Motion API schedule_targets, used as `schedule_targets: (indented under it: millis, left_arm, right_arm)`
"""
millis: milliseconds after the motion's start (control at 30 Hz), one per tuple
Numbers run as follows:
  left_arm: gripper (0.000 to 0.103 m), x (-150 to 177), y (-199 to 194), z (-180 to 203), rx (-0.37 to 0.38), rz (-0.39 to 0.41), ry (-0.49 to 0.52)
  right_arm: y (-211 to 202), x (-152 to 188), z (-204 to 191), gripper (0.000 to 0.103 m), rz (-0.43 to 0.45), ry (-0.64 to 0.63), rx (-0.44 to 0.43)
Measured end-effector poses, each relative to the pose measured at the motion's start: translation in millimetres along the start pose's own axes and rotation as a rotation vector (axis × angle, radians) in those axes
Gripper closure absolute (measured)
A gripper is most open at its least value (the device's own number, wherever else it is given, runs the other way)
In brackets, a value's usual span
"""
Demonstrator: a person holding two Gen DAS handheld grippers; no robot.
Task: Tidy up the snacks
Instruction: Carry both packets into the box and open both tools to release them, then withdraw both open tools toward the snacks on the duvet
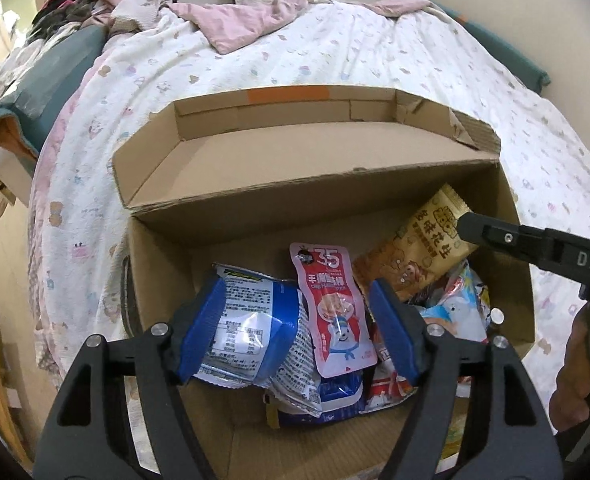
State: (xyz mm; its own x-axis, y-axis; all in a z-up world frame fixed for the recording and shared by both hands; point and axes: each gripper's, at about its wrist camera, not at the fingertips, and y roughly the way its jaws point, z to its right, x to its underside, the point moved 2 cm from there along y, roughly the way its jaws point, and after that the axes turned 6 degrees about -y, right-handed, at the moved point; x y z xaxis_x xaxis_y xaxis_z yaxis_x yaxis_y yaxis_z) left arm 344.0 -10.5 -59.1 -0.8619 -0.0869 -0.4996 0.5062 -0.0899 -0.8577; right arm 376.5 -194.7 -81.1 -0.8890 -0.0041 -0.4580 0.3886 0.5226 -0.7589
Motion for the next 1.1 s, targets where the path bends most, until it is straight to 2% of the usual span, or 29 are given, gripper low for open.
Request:
schedule_targets:
  millis: [33,67,100,167,333,433,800,900,1100]
  left_arm:
    - [0.032,1,-2,-1,-0.005,0.005,-0.005]
    - [0.032,2,-4,-1,-0.017,0.012,-0.003]
    - [0.032,2,-5,-1,-0.029,0.018,0.002]
    - [0.032,5,-9,0,-0.039,0.03,0.011]
    - [0.032,7,-18,-2,-0.025,0.04,-0.003]
    - [0.032,9,-21,-1,-0.043,0.05,0.001]
    - [0.032,18,-44,-8,-0.059,0.063,-0.009]
    - [0.032,23,-55,-15,-0.071,0.076,-0.028]
    - [0.032,47,-75,-22,-0.053,0.054,-0.059]
  right_arm:
    - [-2,-1,0,0.075,0.007,0.003,0.002]
    - [-4,-1,-1,0.059,0.012,0.003,0.011]
    - [-7,-1,-2,0.035,0.021,-0.001,0.03]
    - [-12,1,-4,0.019,0.042,-0.009,0.047]
    - [-28,6,-18,0.018,0.071,-0.099,0.114]
    - [-34,10,-24,0.018,0.079,-0.126,0.112]
    - [-49,21,-30,0.018,0.072,-0.111,0.068]
    - [-61,28,-28,0.018,0.101,-0.09,0.083]
    - [-87,43,-26,0.018,0.142,-0.07,0.073]
